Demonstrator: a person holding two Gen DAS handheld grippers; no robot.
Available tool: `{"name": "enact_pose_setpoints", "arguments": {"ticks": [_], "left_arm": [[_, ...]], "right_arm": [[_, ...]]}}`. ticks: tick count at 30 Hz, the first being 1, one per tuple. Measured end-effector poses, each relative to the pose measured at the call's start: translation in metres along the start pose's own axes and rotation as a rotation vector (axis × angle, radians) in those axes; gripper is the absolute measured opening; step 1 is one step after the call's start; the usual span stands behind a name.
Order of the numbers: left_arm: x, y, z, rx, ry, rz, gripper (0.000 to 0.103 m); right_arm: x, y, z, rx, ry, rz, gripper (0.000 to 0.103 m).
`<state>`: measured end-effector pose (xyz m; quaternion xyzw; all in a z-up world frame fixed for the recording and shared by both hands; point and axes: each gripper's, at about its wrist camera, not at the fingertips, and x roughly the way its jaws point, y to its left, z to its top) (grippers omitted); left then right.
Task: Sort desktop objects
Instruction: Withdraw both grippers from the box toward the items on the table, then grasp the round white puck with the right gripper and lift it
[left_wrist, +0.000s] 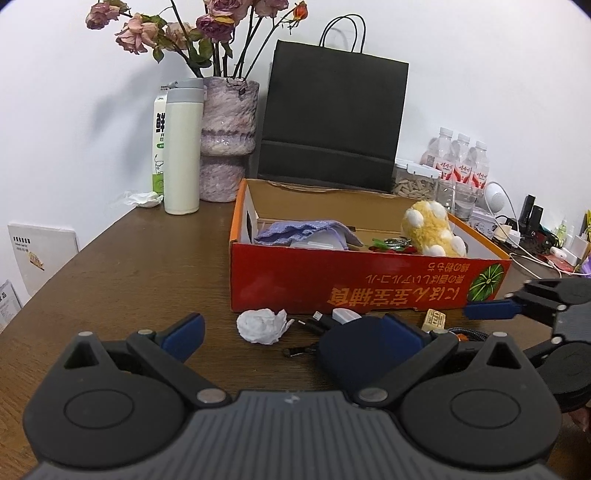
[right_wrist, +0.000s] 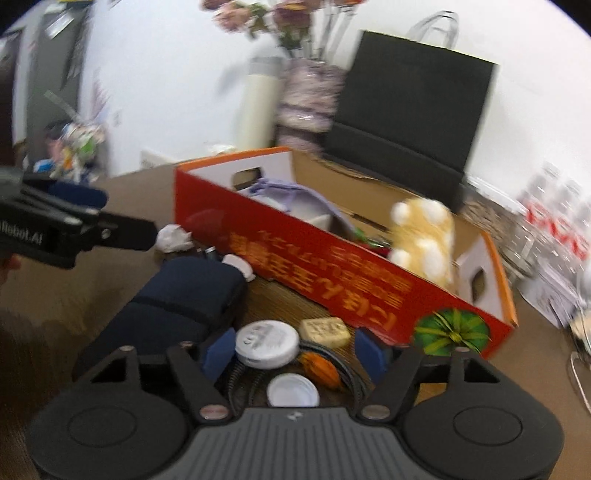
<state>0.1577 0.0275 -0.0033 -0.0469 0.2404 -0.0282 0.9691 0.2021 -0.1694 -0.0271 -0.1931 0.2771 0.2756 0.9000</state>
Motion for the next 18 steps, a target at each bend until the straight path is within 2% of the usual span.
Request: {"name": "enact_pose_setpoints", "arguments": {"ticks": [3, 6, 18], "left_arm": [[0.000, 0.000, 0.000, 0.002, 0.001, 0.000, 0.103], [0.001, 0.001, -0.001, -0.002, 0.008, 0.003, 0.103], [0.003, 0.002, -0.001, -0.003, 0.022, 0.004, 0.103]], "right_arm": [[0.007, 0.003, 0.003, 0.011, 0.018, 0.052, 0.041], [0.007, 0.005, 0.002, 0.011, 0.015, 0.059, 0.039], [-0.005, -0.018, 0.000, 0.203, -0.052, 0.081, 0.038]]}}
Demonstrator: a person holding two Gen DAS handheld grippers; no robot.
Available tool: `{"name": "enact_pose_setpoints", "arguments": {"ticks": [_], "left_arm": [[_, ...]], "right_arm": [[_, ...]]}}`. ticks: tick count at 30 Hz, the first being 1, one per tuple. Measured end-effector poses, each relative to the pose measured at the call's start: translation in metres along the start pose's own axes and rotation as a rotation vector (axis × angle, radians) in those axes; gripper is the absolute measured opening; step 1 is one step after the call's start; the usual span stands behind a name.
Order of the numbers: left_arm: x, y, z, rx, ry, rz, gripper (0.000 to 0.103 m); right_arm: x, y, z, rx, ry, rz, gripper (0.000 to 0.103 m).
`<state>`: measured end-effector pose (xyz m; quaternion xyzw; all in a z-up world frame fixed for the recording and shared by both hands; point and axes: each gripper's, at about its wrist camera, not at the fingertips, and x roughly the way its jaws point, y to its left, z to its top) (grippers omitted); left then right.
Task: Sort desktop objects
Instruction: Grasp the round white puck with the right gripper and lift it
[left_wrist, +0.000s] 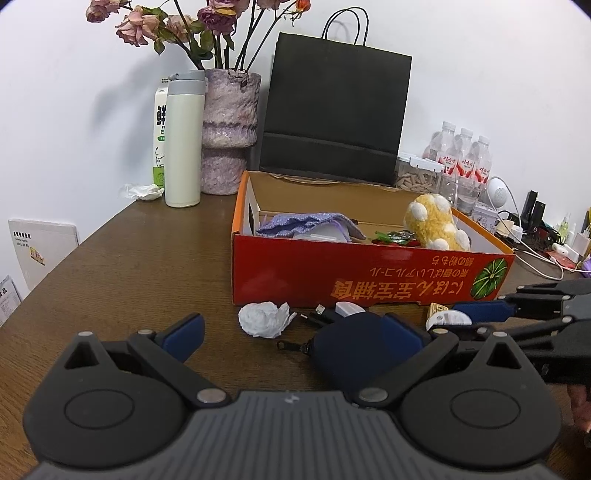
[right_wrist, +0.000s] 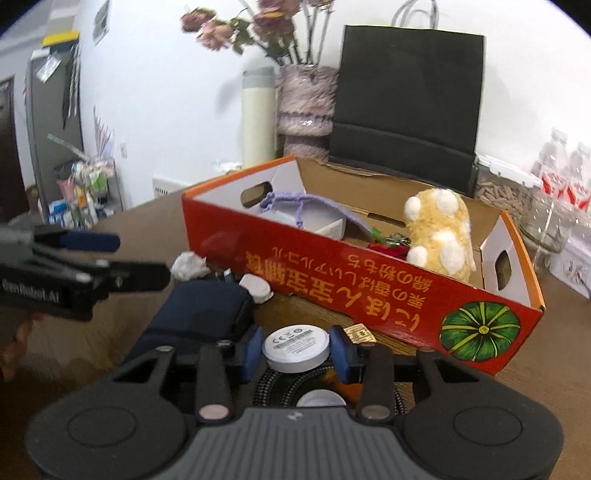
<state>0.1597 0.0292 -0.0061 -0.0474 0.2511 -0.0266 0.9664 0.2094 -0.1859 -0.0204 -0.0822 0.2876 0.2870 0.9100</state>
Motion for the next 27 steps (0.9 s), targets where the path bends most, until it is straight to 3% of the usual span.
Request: {"name": "enact_pose_setpoints", "arguments": {"ticks": [10, 14, 16, 20, 27], "left_arm": [[0.001, -0.003, -0.001, 0.008, 0.006, -0.002, 0.103], [0.001, -0.003, -0.001, 0.008, 0.007, -0.002, 0.103], [0.001, -0.003, 0.000, 0.007, 0.006, -0.003, 0.103], [0.001, -0.003, -0.001, 0.007, 0.007, -0.004, 0.103], [0.001, -0.004, -0.001, 0.011, 0.006, -0.004, 0.103]], "right_arm": [[-0.007, -0.017, 0.000, 0.158, -0.001, 0.074, 0.038], [-0.006, -0.011, 0.000, 0.109, -0.020, -0.025, 0.038], [-0.003, -0.020, -0.001, 0.143, -0.014, -0.046, 0.038], [0.003, -0.040, -0.004, 0.272, 0.016, 0.001, 0.038], [0.009, -0.041, -0.008, 0.313, 0.025, 0.022, 0.038]]}}
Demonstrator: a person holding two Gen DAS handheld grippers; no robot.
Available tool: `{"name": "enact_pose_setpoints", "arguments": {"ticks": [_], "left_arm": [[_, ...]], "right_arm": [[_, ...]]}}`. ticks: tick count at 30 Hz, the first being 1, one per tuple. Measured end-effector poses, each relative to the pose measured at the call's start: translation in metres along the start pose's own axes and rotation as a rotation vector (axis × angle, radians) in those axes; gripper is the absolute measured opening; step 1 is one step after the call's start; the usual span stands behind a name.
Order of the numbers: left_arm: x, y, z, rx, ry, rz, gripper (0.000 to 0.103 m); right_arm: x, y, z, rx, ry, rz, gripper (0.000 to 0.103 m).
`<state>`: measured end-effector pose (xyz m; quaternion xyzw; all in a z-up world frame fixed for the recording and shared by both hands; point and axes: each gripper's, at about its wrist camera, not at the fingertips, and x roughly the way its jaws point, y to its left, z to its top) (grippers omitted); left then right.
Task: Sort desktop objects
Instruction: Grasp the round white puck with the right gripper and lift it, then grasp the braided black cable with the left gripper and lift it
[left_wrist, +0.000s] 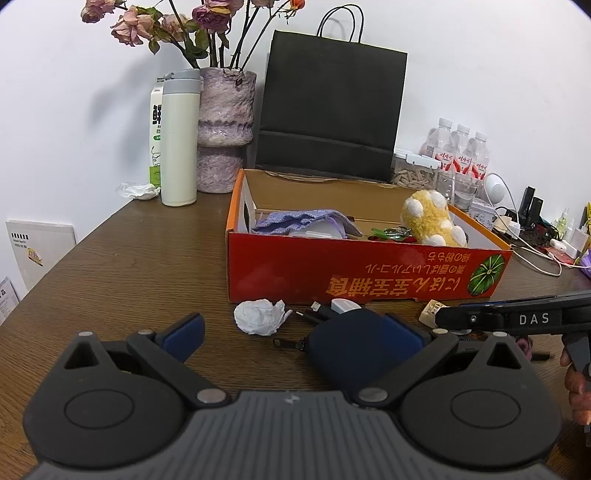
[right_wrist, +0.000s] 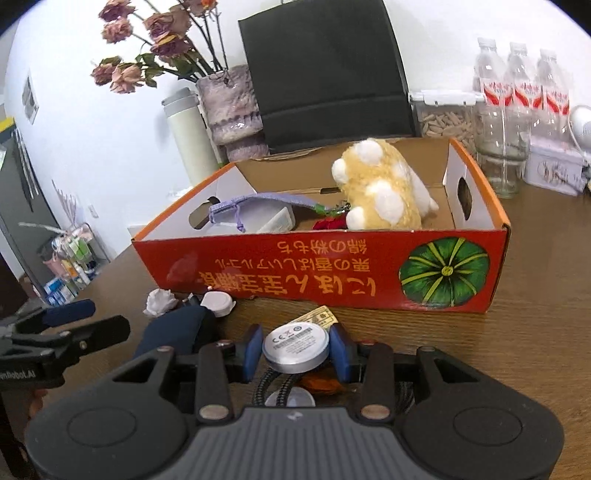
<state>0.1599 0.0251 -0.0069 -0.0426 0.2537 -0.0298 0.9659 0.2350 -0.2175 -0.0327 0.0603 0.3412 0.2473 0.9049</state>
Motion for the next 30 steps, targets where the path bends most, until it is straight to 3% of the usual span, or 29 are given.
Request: {"name": "enact_pose_setpoints", "arguments": {"ticks": [5, 10, 18, 26, 30], "left_arm": [[0.002, -0.008, 0.000, 0.004, 0.035, -0.025, 0.103], [0.004, -0.022, 0.001, -0.006, 0.090, -0.088, 0.103], [0.003, -0.038, 0.004, -0.013, 0.120, -0.111, 0.103], [-0.001, -0.070, -0.001, 0.077, 0.162, -0.250, 0.103], [0.000, -0.078, -0.003, 0.058, 0.140, -0.283, 0.103]], "right_arm": [[0.003, 0.018, -0.004, -0.073, -0.006, -0.029, 0.038], [-0.005, 0.015, 0.001, -0.007, -0.031, 0.026, 0.038], [-0.026, 0.012, 0.009, 0.035, -0.092, 0.059, 0.038], [-0.025, 0.018, -0.001, 0.034, -0.051, 0.083, 0.038], [-0.030, 0.025, -0.008, 0.015, -0.054, 0.088, 0.038]]}}
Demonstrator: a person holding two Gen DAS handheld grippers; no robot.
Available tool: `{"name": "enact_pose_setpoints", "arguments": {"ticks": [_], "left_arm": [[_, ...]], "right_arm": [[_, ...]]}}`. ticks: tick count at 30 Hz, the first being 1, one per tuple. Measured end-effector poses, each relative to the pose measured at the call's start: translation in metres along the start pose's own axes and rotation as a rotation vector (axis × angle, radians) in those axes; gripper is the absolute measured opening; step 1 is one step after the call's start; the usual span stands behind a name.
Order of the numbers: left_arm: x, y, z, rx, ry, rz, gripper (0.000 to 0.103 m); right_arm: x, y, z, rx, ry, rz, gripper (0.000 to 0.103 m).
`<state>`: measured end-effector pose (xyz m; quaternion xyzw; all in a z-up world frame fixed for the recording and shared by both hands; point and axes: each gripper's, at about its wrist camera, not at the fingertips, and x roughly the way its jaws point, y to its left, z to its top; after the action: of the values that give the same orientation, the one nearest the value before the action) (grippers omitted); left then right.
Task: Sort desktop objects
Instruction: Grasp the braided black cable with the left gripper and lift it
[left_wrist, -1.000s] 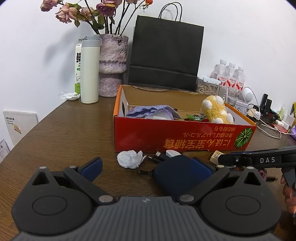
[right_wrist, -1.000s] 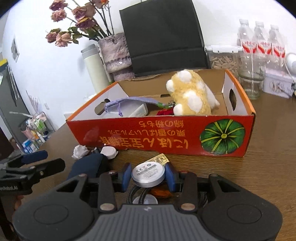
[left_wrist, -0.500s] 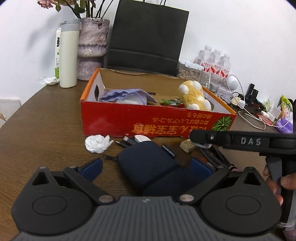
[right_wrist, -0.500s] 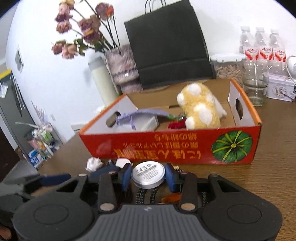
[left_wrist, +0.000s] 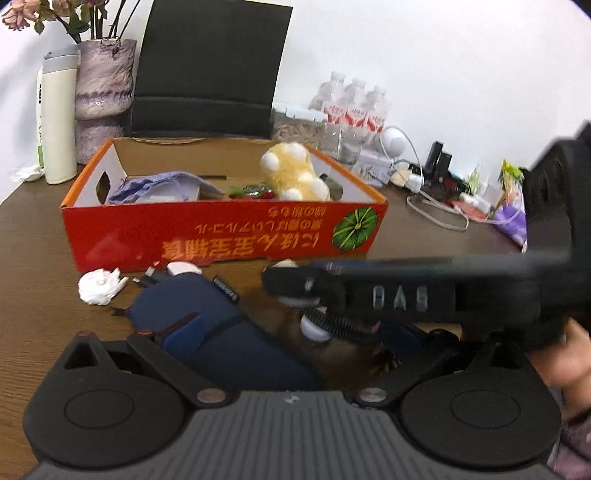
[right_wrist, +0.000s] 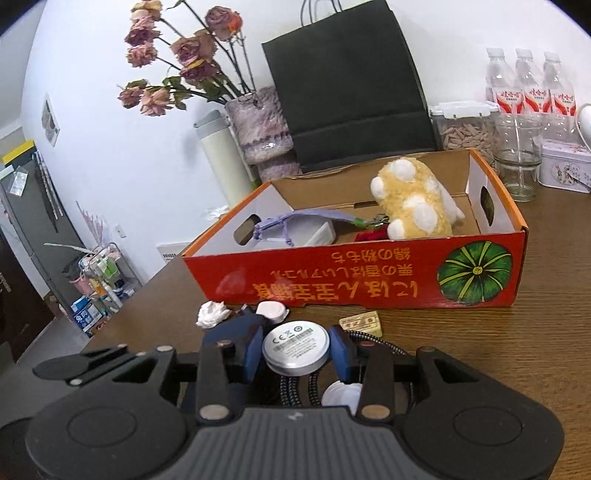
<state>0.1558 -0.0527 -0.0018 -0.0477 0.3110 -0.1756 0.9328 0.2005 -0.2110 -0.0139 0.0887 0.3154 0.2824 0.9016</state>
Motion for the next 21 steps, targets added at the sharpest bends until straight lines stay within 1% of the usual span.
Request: {"name": "enact_pose_setpoints", "arguments": {"ticks": [1, 2, 6, 7, 8, 10, 11, 12, 13, 14, 17, 19, 21], "left_arm": [[0.002, 0.000, 0.001, -0.021, -0.007, 0.005, 0.103], [0.004, 0.000, 0.001, -0.034, -0.005, -0.006, 0.103], [0.006, -0.005, -0.004, -0.043, -0.045, -0.017, 0.103], [0.006, -0.005, -0.005, -0.045, -0.052, -0.023, 0.101], [0.006, -0.006, -0.006, -0.049, -0.060, -0.032, 0.097], [0.007, -0.007, -0.006, -0.043, -0.070, -0.031, 0.091], [0.007, -0.008, -0.007, -0.034, -0.072, -0.036, 0.082], [0.008, -0.010, -0.008, -0.023, -0.072, -0.020, 0.074], [0.008, -0.011, -0.008, -0.013, -0.070, -0.016, 0.063], [0.010, -0.012, -0.008, -0.012, -0.057, -0.027, 0.050], [0.018, -0.013, -0.012, -0.006, -0.007, -0.044, 0.022], [0.019, -0.014, -0.015, 0.008, 0.001, -0.020, 0.012], [0.018, -0.012, -0.015, -0.001, 0.000, -0.023, 0.012]], "right_arm": [[-0.001, 0.002, -0.002, -0.005, 0.000, -0.001, 0.038], [-0.003, 0.001, -0.003, 0.005, -0.007, -0.007, 0.038], [-0.012, -0.005, -0.006, 0.039, -0.025, -0.013, 0.038], [-0.014, -0.007, -0.007, 0.049, -0.029, -0.009, 0.038], [-0.016, -0.009, -0.007, 0.059, -0.031, -0.007, 0.038], [-0.019, -0.011, -0.008, 0.071, -0.033, 0.000, 0.038], [-0.020, -0.011, -0.009, 0.076, -0.035, 0.000, 0.038], [-0.021, -0.011, -0.010, 0.073, -0.035, 0.005, 0.038], [-0.022, -0.009, -0.012, 0.067, -0.034, 0.014, 0.038], [-0.024, -0.006, -0.013, 0.058, -0.034, 0.021, 0.038], [-0.029, 0.000, -0.018, 0.038, -0.047, 0.021, 0.038], [-0.036, -0.001, -0.019, 0.036, -0.074, 0.006, 0.038], [-0.043, -0.005, -0.018, 0.046, -0.095, -0.009, 0.038]]}}
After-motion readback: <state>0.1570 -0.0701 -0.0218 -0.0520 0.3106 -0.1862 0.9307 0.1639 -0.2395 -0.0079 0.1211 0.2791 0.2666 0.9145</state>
